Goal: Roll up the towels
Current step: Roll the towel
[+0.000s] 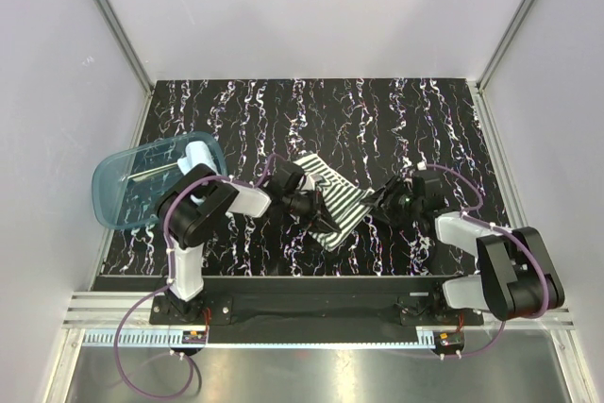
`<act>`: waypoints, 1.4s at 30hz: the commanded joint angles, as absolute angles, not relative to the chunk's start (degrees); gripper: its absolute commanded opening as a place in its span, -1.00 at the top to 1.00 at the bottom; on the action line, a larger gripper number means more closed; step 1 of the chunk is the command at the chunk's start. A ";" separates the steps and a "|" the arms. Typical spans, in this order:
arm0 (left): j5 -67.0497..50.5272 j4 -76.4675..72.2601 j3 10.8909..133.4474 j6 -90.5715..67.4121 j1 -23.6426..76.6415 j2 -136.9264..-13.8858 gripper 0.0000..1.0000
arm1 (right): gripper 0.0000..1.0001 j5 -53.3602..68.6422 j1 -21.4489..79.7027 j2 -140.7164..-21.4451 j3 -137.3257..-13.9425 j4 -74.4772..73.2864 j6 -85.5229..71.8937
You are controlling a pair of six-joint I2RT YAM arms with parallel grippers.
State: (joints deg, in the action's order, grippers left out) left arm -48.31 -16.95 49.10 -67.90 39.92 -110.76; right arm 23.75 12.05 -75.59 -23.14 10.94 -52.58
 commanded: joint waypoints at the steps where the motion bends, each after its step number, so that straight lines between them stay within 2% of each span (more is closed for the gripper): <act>1: -50.71 -22.31 48.08 -71.10 39.20 -111.88 1.00 | -0.11 24.70 13.36 -77.69 -21.71 17.66 -53.52; 5: -51.68 -26.18 47.11 -74.96 38.94 -112.32 1.00 | 0.09 24.08 14.32 -80.76 -20.83 21.18 -54.32; 12: -51.68 -30.67 45.18 -78.05 38.76 -112.06 1.00 | 0.30 23.65 14.85 -84.19 -23.55 22.59 -53.09; 14: -51.16 -29.45 45.52 -76.13 38.76 -111.36 0.92 | 0.38 23.29 14.85 -84.55 -24.95 20.23 -52.13; 18: -46.24 -9.38 50.26 -64.18 38.76 -107.59 0.57 | 0.49 21.80 14.85 -84.11 -28.73 11.54 -48.70; 22: -38.96 3.94 55.45 -53.73 38.76 -103.29 0.09 | 0.53 21.01 14.85 -83.32 -31.11 5.64 -46.15; 23: -38.15 6.74 55.89 -52.74 38.76 -102.75 0.02 | 0.53 20.83 14.85 -83.23 -31.55 4.75 -45.36; 24: -37.36 7.99 56.33 -51.86 38.76 -102.22 -0.15 | 0.53 20.83 14.85 -83.23 -32.25 3.27 -44.92; 25: -36.40 9.13 57.21 -50.29 38.76 -101.26 -0.54 | 0.54 20.92 14.85 -83.15 -32.52 2.56 -44.65; 29: -29.64 17.72 60.54 -45.10 39.46 -97.22 -0.83 | 0.55 20.92 14.85 -83.32 -33.48 0.36 -43.33; 34: -5.74 29.26 68.46 -32.90 46.66 -91.68 -0.81 | 0.56 20.48 14.94 -82.79 -35.07 -3.86 -42.19; 37: 2.34 29.80 69.78 -28.67 52.02 -90.01 -0.78 | 0.56 20.39 14.94 -82.36 -36.21 -5.27 -41.75; 42: 8.34 27.86 70.66 -23.12 60.46 -91.13 -0.78 | 0.59 20.39 15.03 -82.44 -37.09 -6.42 -41.40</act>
State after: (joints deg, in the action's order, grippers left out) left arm -1.17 26.59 69.17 -29.95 57.54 -90.74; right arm 21.61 14.63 -84.01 -35.09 -4.36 -43.00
